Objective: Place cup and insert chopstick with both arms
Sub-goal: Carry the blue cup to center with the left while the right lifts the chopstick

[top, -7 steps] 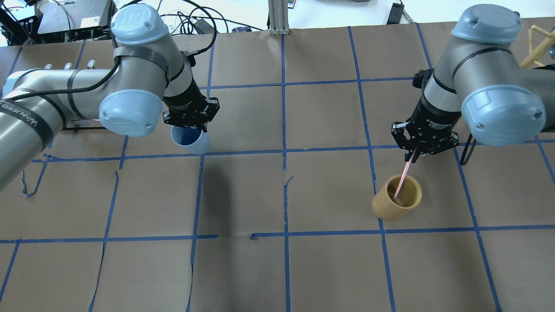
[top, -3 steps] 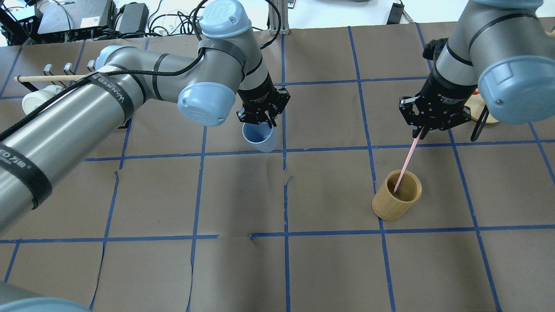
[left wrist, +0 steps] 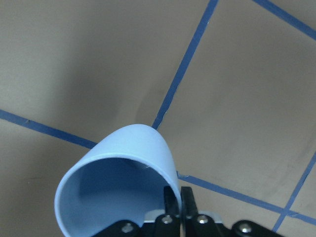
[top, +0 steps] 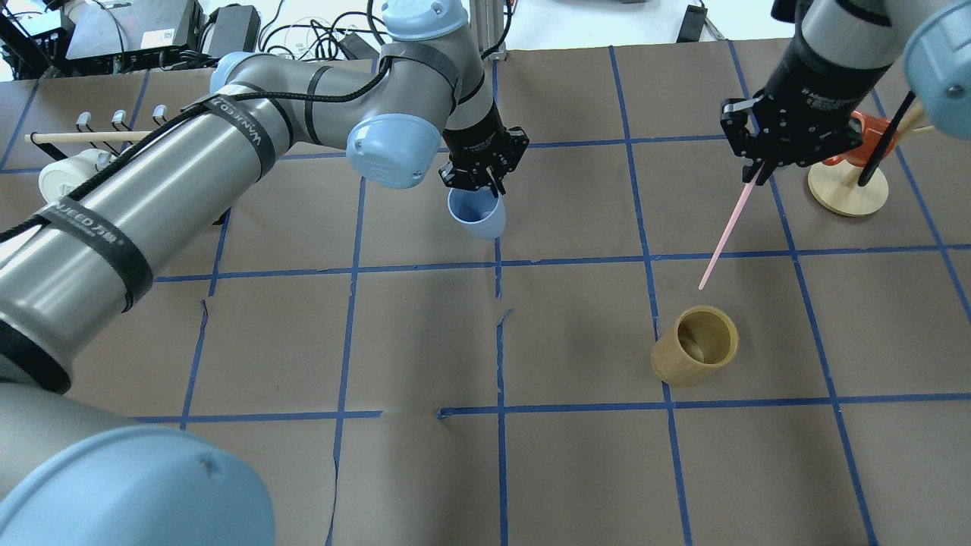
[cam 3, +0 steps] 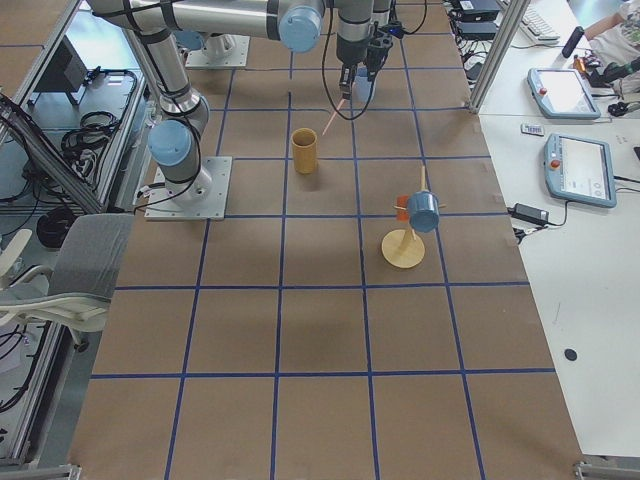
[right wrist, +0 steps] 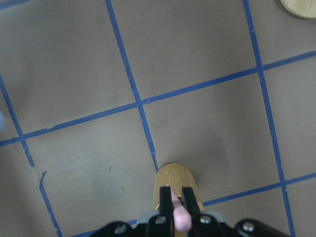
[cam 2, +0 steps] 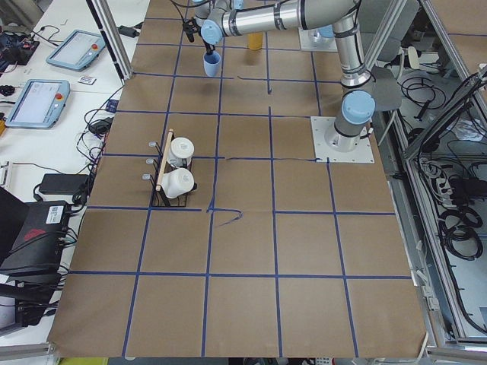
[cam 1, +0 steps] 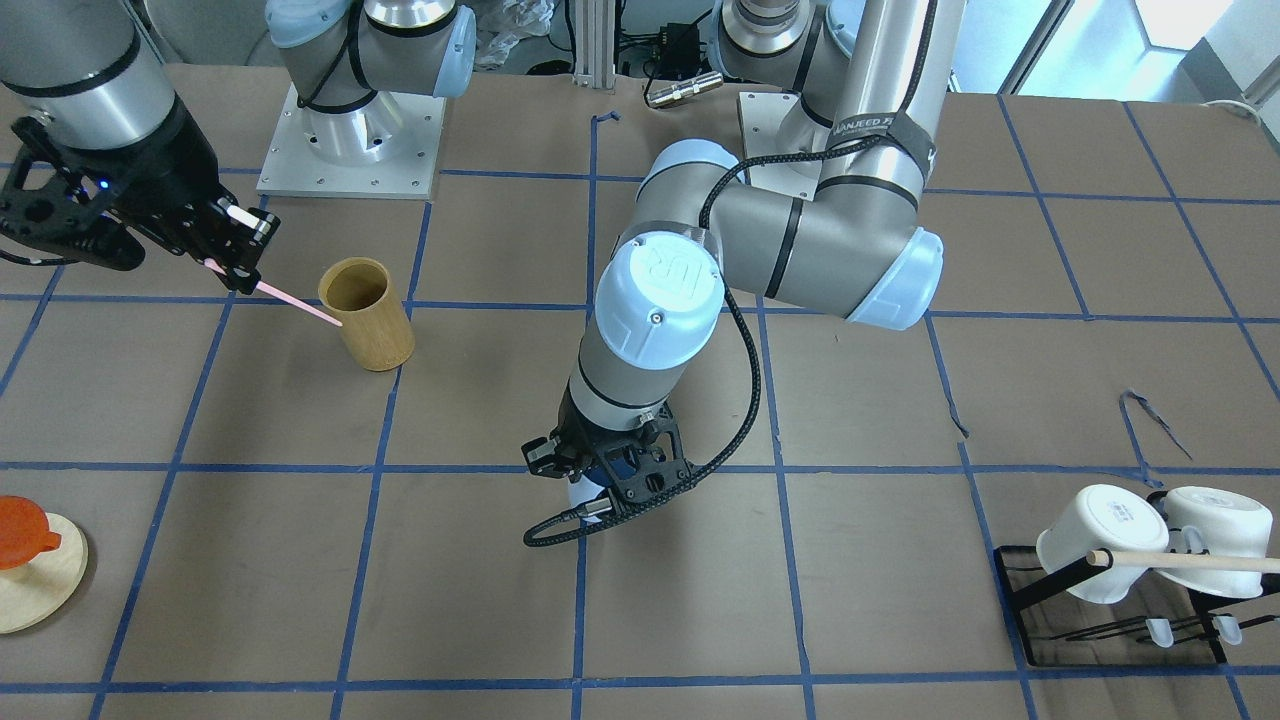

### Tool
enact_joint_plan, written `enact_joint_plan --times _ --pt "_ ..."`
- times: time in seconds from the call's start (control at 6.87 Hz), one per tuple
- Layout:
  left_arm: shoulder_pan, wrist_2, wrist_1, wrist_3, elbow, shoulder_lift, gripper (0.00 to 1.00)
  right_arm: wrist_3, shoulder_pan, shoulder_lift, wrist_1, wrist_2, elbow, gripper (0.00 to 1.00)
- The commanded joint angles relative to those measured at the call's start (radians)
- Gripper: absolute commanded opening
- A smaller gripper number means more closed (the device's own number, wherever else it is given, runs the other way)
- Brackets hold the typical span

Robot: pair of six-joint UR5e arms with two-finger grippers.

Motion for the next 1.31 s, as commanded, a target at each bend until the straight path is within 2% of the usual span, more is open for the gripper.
enact_joint_plan --times 0.0,0.15,0.29,0.44,0.87,1.02,1.17 --pt "-0.003 -0.001 0.001 -0.001 0.062 -0.065 0.0 0.0 0.002 0.01 0.014 0.005 -0.06 0.0" --pt "-0.003 0.002 0.001 0.001 0.062 -0.071 0.0 0.0 0.002 0.009 0.014 0.005 -0.062 0.0" --pt "-0.003 0.046 0.001 0.004 0.063 -0.076 0.13 0.003 0.005 0.009 0.011 0.016 -0.071 0.0" --pt "-0.003 0.064 0.001 0.005 0.065 -0.08 0.97 0.005 0.005 0.019 0.009 0.033 -0.092 0.0" --pt "0.004 0.063 -0.024 0.011 0.101 -0.042 1.0 -0.001 0.011 0.038 -0.012 0.036 -0.112 0.0" --pt "0.021 0.065 -0.104 0.021 0.141 -0.013 1.0 0.003 0.013 0.042 -0.041 0.062 -0.114 0.0" --pt "0.073 0.066 -0.204 0.124 0.17 0.023 1.0 0.003 0.02 0.059 -0.081 0.065 -0.117 0.0"
